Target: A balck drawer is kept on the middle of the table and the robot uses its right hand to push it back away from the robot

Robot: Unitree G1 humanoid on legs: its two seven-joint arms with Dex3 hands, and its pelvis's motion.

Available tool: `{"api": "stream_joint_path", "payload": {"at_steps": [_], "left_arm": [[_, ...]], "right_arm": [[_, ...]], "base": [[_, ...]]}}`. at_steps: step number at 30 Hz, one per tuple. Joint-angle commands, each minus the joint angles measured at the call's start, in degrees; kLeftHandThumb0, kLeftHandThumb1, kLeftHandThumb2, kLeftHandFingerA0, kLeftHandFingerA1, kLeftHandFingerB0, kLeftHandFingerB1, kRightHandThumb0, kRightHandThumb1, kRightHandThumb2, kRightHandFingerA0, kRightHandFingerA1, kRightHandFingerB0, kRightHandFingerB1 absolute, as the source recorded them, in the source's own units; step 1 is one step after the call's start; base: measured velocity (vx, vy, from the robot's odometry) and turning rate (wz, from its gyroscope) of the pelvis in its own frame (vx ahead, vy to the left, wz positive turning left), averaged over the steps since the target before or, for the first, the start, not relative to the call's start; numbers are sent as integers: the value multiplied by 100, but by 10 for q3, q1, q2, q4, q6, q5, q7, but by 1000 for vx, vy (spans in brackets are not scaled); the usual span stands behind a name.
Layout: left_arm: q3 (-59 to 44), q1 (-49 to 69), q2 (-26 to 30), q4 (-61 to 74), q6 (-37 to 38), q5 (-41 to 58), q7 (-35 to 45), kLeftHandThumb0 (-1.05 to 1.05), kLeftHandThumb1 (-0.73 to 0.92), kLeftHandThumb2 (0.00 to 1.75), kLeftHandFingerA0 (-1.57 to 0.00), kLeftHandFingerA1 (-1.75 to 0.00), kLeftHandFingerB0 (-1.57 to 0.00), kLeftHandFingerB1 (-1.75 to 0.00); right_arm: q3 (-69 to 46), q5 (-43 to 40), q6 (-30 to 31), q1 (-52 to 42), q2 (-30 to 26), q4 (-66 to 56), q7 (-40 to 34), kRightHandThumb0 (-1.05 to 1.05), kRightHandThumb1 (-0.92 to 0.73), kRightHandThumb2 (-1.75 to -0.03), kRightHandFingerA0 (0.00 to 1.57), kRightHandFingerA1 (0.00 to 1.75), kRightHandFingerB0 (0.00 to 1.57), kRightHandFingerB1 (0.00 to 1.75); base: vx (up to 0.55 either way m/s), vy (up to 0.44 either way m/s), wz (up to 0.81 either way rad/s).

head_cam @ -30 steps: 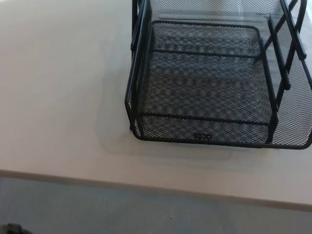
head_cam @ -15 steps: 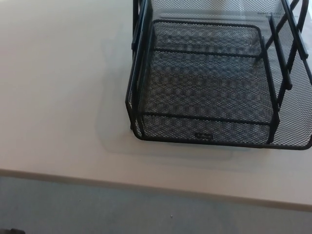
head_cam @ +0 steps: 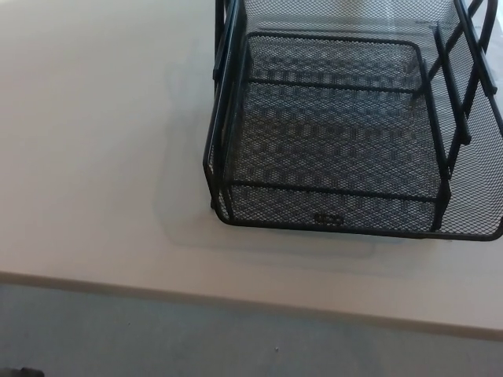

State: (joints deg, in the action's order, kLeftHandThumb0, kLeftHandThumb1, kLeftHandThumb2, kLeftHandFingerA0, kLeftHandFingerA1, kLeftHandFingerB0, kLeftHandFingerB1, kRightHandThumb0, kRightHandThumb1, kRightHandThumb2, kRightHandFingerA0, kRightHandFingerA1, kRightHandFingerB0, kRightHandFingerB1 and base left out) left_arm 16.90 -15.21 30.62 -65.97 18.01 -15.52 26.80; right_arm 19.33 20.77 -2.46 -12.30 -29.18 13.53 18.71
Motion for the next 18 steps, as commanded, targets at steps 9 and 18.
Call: {"api": "stream_joint_path", "payload": {"at_steps": [9,18], "left_arm": [[-10,3,16,1,9,-2,15,-60,72,62,-26,-31,-22,-28],[-15,5,18,2,11,-4,17,-62,72,62,-25,-30,-21,-28]], "right_arm": [[-68,-1,-11,-197,-108,-266,39,-63,-79,-65,31,33,26,29],[-192,-103,-33,-323,-165,-434,111,-70,-83,-66,31,34,26,29]], "base": [[0,0,0],[0,0,0]]}}
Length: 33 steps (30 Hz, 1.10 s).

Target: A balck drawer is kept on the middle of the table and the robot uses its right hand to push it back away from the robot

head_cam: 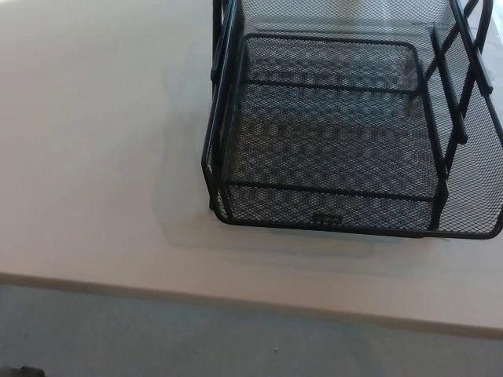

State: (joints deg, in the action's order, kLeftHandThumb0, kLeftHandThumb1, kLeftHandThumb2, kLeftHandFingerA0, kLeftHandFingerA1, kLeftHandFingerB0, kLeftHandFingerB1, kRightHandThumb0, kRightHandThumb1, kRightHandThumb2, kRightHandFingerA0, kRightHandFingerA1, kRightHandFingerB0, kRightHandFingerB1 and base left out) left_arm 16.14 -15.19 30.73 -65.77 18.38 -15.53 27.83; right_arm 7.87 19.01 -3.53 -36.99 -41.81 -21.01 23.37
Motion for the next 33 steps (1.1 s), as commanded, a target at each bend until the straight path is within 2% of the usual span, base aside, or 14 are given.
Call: {"api": "stream_joint_path", "payload": {"at_steps": [1,10,15,24,33], "left_arm": [[-8,4,16,0,7,-3,7,-61,72,62,-25,-30,-21,-28],[-6,3,14,2,3,-5,8,-61,72,62,-25,-30,-21,-28],[-4,5,16,5,7,-8,5,-61,72,62,-28,-31,-22,-28],[-5,5,15,3,7,-6,6,-60,72,62,-27,-31,-22,-28],[-10,6,12,0,9,-1,15,-60,72,61,-30,-32,-22,-28]], "right_arm": [[-102,-113,-36,-99,-43,-111,78,-66,-82,-65,31,35,26,29],[-199,-221,-110,-167,-50,-203,143,-69,-84,-66,31,33,26,29],[-224,-278,-133,-166,-53,-231,172,-68,-83,-66,31,31,27,30],[-252,-326,-113,-152,-63,-275,202,-66,-83,-65,29,32,25,30],[-234,-338,-66,-74,-85,-318,211,-63,-81,-65,29,31,27,30]], "base": [[0,0,0],[0,0,0],[0,0,0],[0,0,0],[0,0,0]]}}
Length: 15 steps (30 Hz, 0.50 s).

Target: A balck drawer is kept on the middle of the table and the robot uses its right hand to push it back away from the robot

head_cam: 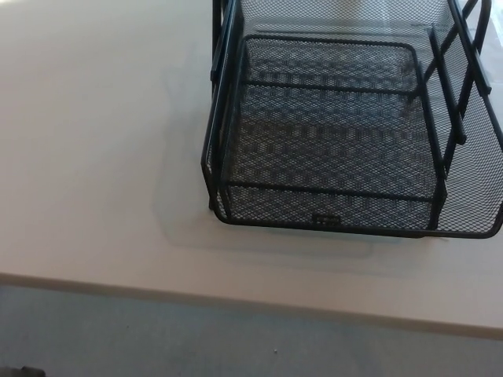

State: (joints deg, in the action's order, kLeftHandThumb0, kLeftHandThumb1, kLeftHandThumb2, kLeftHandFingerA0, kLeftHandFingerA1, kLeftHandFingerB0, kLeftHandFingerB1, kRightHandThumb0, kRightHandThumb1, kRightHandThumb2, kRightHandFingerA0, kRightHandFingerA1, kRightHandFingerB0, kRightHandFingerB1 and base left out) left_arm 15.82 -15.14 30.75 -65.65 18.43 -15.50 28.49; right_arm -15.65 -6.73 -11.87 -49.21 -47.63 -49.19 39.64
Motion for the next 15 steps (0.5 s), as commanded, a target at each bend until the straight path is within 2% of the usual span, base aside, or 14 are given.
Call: {"api": "stream_joint_path", "payload": {"at_steps": [1,15], "left_arm": [[-7,6,12,0,8,-2,8,-60,72,61,-30,-32,-22,-28],[-12,4,8,-4,5,-2,16,-59,72,62,-28,-32,-22,-28]], "right_arm": [[5,-81,19,53,-27,-38,49,-63,-81,-65,29,31,27,30],[58,-88,116,192,-69,-80,72,-63,-80,-64,27,32,27,31]], "base": [[0,0,0],[0,0,0]]}}
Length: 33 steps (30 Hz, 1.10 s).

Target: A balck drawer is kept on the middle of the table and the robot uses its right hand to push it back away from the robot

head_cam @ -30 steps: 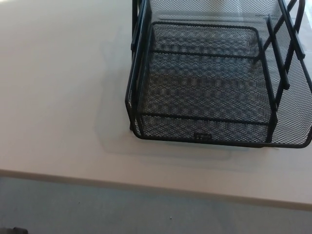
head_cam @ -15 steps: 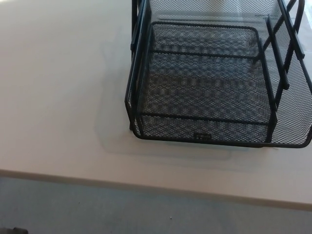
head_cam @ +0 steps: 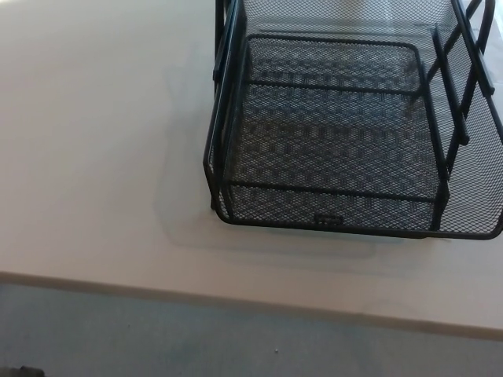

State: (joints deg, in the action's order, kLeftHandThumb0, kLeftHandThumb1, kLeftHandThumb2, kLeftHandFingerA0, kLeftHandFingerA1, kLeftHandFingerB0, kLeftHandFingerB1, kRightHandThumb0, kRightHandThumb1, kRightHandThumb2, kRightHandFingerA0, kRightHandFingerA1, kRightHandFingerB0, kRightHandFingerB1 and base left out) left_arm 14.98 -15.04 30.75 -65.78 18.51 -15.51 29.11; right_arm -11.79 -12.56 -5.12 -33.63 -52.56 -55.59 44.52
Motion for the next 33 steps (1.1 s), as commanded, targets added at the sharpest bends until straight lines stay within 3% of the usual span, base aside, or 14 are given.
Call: {"api": "stream_joint_path", "payload": {"at_steps": [1,14,24,33], "left_arm": [[-4,3,8,-3,4,-2,11,-59,72,62,-28,-32,-22,-28],[1,4,7,-5,4,-11,-1,-59,71,62,-29,-32,-23,-29],[0,4,5,-3,1,-9,1,-59,72,62,-28,-31,-23,-29],[2,2,4,-7,0,-11,0,-59,71,62,-26,-31,-22,-28]], "right_arm": [[28,-31,60,54,-25,-18,25,-63,-80,-64,27,32,27,31],[103,-25,146,240,-56,-2,42,-62,-81,-65,27,33,25,30],[169,-1,207,361,-47,58,46,-63,-81,-64,27,33,23,29],[208,10,219,419,-28,98,49,-64,-83,-65,30,35,24,30]], "base": [[0,0,0],[0,0,0],[0,0,0],[0,0,0]]}}
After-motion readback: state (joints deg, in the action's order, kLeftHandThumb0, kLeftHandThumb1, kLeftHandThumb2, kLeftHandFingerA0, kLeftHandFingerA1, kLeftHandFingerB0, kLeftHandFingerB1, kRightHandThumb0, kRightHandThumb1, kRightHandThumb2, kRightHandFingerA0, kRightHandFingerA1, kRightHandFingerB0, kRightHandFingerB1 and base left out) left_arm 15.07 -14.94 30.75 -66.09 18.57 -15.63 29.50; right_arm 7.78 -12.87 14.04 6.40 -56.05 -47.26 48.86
